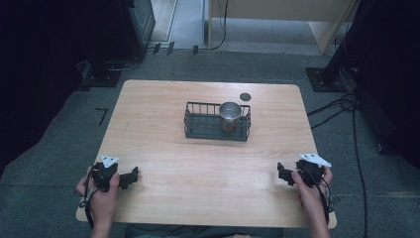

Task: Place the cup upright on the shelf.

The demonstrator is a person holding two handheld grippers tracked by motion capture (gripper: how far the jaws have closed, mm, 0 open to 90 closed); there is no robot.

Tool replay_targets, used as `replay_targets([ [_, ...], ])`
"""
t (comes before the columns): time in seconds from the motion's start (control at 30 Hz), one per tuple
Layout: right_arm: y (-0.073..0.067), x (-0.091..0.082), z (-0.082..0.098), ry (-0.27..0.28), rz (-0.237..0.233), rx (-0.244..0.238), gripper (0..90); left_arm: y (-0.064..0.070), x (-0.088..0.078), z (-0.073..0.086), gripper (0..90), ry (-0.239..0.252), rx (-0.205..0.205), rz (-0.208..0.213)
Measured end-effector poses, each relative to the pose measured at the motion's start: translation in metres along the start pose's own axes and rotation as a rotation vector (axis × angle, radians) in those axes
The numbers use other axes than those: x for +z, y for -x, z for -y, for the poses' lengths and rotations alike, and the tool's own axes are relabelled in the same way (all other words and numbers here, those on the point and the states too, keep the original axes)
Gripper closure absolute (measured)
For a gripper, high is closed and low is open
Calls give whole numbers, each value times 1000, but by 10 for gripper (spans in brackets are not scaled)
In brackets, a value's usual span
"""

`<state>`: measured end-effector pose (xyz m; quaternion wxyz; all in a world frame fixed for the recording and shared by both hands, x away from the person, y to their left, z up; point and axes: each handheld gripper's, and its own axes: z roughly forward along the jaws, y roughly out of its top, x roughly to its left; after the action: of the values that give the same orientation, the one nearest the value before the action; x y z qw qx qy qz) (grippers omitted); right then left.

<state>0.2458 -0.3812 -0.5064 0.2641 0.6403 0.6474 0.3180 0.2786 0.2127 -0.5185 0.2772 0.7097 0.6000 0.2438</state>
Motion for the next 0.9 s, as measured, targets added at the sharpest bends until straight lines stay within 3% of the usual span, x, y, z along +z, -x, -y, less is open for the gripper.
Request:
replay_targets([
  [0.9,23,-9,33,-53,50,42,0,0,0,0,0,0,0,0],
])
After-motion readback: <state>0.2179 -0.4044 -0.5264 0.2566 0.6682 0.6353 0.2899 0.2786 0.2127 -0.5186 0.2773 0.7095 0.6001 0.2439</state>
